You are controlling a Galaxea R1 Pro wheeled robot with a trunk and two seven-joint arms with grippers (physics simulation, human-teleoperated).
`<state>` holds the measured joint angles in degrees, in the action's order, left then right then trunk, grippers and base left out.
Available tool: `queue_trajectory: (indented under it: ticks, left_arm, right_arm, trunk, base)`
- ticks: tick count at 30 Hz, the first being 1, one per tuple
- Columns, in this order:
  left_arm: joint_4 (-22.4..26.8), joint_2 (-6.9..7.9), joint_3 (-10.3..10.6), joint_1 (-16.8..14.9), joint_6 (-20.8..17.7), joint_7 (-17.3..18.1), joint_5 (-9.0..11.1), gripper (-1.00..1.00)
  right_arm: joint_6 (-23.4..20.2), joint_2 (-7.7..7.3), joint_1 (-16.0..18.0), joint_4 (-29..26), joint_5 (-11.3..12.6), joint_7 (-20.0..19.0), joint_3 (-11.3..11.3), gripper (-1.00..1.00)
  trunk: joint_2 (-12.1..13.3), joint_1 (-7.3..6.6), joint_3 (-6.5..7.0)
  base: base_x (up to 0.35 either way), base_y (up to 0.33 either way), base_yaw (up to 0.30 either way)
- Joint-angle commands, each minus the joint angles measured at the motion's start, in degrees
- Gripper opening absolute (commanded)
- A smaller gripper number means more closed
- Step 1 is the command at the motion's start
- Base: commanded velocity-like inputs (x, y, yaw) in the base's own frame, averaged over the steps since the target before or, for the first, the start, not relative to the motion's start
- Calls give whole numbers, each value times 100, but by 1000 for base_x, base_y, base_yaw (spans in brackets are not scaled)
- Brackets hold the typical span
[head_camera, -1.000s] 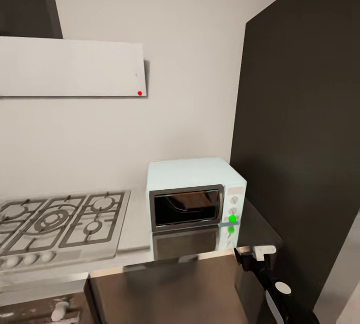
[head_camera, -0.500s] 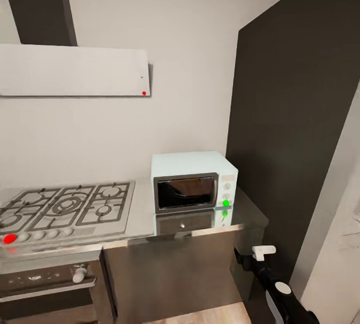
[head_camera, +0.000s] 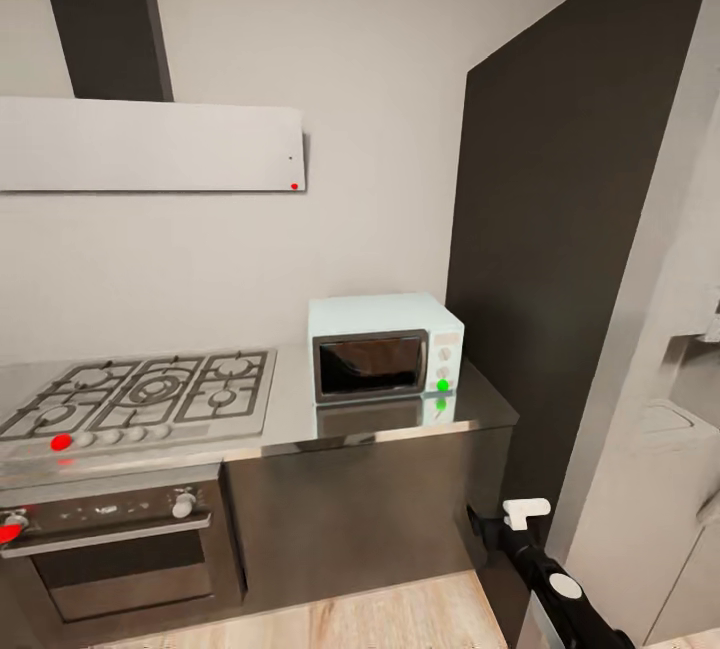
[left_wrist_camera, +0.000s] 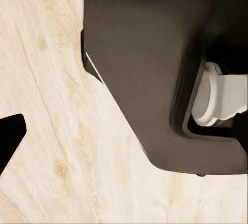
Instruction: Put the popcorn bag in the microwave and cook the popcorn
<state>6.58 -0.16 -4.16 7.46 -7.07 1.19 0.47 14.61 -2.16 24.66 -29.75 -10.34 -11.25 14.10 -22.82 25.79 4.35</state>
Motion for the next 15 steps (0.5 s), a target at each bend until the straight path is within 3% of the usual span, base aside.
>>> queue_trajectory:
  ticks: [1, 5, 7, 12, 15]
  left_arm:
    - [28, -2, -41, 10, -49, 13, 6, 100]
    - [28, -2, -41, 10, -49, 13, 6, 100]
    - [28, -2, -41, 10, -49, 13, 6, 100]
    - [28, -2, -41, 10, -45, 13, 6, 100]
    - [28, -2, -41, 10, -44, 13, 6, 100]
  right_arm:
    - [24, 5, 3, 4, -56, -44, 51, 100]
    - [22, 5, 3, 8, -56, -43, 35, 100]
    - [24, 5, 3, 270, -56, -40, 24, 100]
    - [157, -11, 3, 1777, -72, -31, 17, 100]
    - [197, -114, 3, 2817, -73, -27, 14, 100]
  trunk:
    - [-10, -1, -2]
    - [-10, -1, -2]
    - [-10, -1, -2]
    - [-10, -1, -2]
    - [-10, -1, -2]
  base:
    - [0, 0, 0]
    - [0, 47, 0]
    - [0, 169, 0]
    - [0, 127, 0]
    - [0, 12, 0]
